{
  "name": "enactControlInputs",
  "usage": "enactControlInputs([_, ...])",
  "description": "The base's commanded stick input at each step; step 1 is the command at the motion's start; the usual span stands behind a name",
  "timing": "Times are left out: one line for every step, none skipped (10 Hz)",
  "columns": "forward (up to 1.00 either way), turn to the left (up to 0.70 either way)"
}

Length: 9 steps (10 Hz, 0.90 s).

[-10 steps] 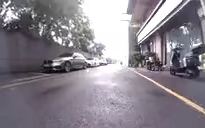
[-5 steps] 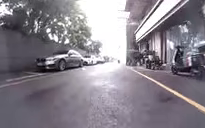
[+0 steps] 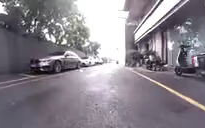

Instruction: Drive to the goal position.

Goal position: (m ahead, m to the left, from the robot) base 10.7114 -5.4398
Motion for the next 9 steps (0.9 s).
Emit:
enactControlInputs([0.7,-0.03])
enactControlInputs([0.7,0.0])
enactControlInputs([0.7,0.0])
enactControlInputs([0.7,0.0])
enactControlInputs([0.7,0.0])
enactControlInputs([0.7,0.0])
enactControlInputs([0.7,0.0])
enactControlInputs([0.7,0.0])
enactControlInputs([0.7,0.0])
